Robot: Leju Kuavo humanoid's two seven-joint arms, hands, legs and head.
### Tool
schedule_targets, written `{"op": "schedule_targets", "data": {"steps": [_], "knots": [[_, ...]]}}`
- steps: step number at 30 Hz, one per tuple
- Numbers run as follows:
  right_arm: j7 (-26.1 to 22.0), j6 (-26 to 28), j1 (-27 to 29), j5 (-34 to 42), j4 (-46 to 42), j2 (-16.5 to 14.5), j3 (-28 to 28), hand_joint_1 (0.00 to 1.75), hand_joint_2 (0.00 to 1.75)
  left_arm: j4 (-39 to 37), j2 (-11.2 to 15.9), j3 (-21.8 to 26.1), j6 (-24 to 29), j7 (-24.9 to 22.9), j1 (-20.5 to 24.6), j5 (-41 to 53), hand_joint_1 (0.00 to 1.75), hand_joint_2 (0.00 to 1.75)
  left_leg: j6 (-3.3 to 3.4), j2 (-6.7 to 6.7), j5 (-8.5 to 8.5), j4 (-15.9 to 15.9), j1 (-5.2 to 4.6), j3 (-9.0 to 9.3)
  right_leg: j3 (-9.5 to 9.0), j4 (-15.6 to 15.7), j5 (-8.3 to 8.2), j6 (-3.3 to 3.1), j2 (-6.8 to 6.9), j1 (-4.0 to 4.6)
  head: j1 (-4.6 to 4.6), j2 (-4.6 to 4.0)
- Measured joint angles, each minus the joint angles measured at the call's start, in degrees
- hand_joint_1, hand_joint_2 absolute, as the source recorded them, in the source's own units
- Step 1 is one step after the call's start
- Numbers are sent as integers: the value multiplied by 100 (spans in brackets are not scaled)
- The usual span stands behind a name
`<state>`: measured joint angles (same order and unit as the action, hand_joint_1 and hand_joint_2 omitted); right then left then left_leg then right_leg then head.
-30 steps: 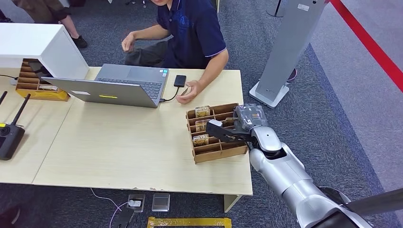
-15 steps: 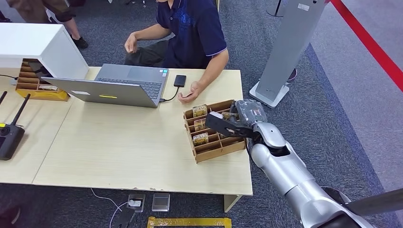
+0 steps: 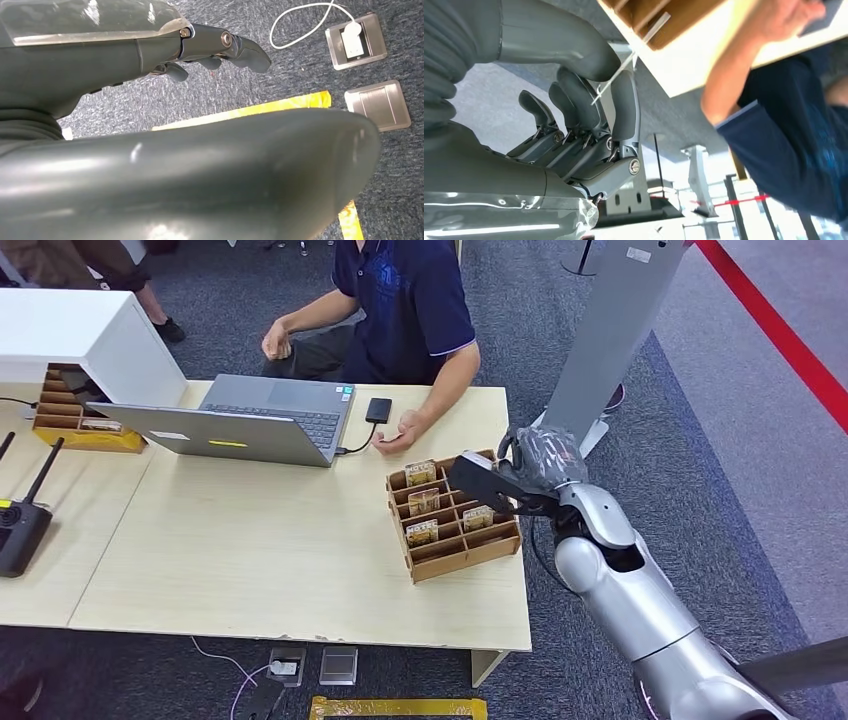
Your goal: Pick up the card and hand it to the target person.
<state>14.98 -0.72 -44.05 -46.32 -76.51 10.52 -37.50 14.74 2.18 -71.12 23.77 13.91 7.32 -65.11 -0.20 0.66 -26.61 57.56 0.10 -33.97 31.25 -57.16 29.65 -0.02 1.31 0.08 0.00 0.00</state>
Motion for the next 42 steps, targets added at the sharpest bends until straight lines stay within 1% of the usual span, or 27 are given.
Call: {"op": "schedule_targets", "data": {"steps": [3,7,11,13,17,21,25,29,32,33,34,36,37,38,42], "knots": [[-161,175,-201,-126,312,-161,11,148,175,-7,-15,-28,-15,19,1,43,0,0,0,11,-1,3,-1,-2,7,-5,-2,0,-11,-1,0,0],[-165,357,-482,-408,895,-370,-104,147,175,-3,-27,-55,-18,12,2,83,0,0,0,25,2,1,-2,-2,10,-4,-7,-2,-22,-1,0,0],[-361,711,-994,-422,2376,-861,-209,142,175,3,-30,-109,14,-22,8,163,0,0,-2,40,1,-8,-3,15,-1,1,-12,-2,-43,-3,0,0],[-443,799,-1101,-330,2743,-990,-213,143,175,-2,-24,-126,15,-44,10,189,0,0,-2,44,1,-10,-2,17,-5,4,-13,-2,-45,-1,0,0],[-831,1018,-1348,202,3719,-1375,-119,150,175,-5,-9,-138,22,-90,12,230,0,0,-2,45,1,-11,-1,19,-7,3,-13,-3,-45,-1,0,0],[-1368,1086,-1546,1029,4668,-1752,111,151,175,-3,10,-105,52,-79,7,243,0,0,-4,47,2,-15,-1,25,-12,5,-14,-4,-49,-1,0,0],[-1604,981,-1643,1465,5151,-1992,191,153,175,-6,25,-70,100,-109,5,231,0,0,-3,42,2,-11,0,17,-7,4,-13,-4,-40,1,0,0],[-1531,955,-1680,1463,5374,-2156,67,147,175,3,39,-30,155,-144,7,201,0,0,-3,40,1,-12,0,18,-9,4,-11,-4,-38,0,0,0],[-1476,1017,-1683,1429,5490,-2217,-56,144,175,31,60,-12,185,-154,6,198,0,0,-5,40,2,-15,0,23,-12,6,-11,-4,-40,1,0,0],[-1465,1044,-1683,1421,5513,-2219,-96,130,175,40,66,-12,190,-159,5,202,0,0,-5,37,2,-15,0,24,-14,7,-10,-4,-38,1,0,0],[-1458,1076,-1676,1402,5517,-2211,-145,97,175,45,73,-11,190,-166,5,207,0,0,-5,35,2,-16,0,24,-15,8,-10,-4,-37,1,0,0],[-1446,1145,-1655,1367,5510,-2196,-218,26,175,51,82,-10,190,-178,5,215,0,0,-5,30,2,-15,1,22,-14,7,-9,-3,-31,1,0,0],[-1444,1197,-1639,1364,5497,-2188,-241,4,175,53,86,-7,191,-184,5,218,0,0,-5,30,2,-15,1,23,-15,8,-9,-3,-32,1,0,0],[-1444,1235,-1627,1372,5488,-2183,-244,0,175,54,88,-5,193,-188,5,220,0,0,-3,29,2,-12,1,16,-10,6,-9,-3,-28,1,0,0],[-1485,1395,-1584,1412,5426,-2143,-259,0,0,55,91,18,207,-211,3,220,0,0,-3,23,2,-11,1,15,-11,5,-7,-2,-22,1,0,0]]}}
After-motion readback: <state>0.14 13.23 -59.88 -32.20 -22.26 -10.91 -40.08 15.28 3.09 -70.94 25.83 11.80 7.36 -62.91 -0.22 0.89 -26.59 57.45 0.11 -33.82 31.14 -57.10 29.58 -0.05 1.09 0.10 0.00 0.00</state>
